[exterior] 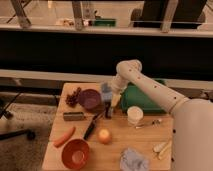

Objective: Place eraser in metal cup

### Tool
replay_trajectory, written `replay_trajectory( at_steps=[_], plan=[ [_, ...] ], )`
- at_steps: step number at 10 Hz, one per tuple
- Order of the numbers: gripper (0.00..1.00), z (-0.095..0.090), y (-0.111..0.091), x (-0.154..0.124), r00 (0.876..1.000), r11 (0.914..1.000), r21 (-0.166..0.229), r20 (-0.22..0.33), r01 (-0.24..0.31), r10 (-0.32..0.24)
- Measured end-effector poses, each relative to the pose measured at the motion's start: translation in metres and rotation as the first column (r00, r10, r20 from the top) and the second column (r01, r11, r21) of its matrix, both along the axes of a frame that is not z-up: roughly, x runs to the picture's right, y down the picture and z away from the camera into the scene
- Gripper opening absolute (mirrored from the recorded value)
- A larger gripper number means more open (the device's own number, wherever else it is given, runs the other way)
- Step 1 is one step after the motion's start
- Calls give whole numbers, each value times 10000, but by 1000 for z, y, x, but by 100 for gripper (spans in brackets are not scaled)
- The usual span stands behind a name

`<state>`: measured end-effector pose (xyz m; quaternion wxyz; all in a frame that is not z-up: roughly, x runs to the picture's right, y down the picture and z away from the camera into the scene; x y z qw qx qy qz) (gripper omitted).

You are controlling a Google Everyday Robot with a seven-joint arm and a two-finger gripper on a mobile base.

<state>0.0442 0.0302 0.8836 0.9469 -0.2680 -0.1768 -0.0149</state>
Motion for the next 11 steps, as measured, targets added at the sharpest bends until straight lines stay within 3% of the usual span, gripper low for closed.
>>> replay_trajectory(
  at_steps=[5, 8, 11],
  plan=[
    [80, -13, -4, 10, 9990, 9996, -120, 356, -255, 259],
    [80, -21, 0, 14, 9927, 9965, -723, 1095, -420, 498],
    [80, -31, 3, 10, 9877, 9949, -960, 1492, -318, 459]
  ],
)
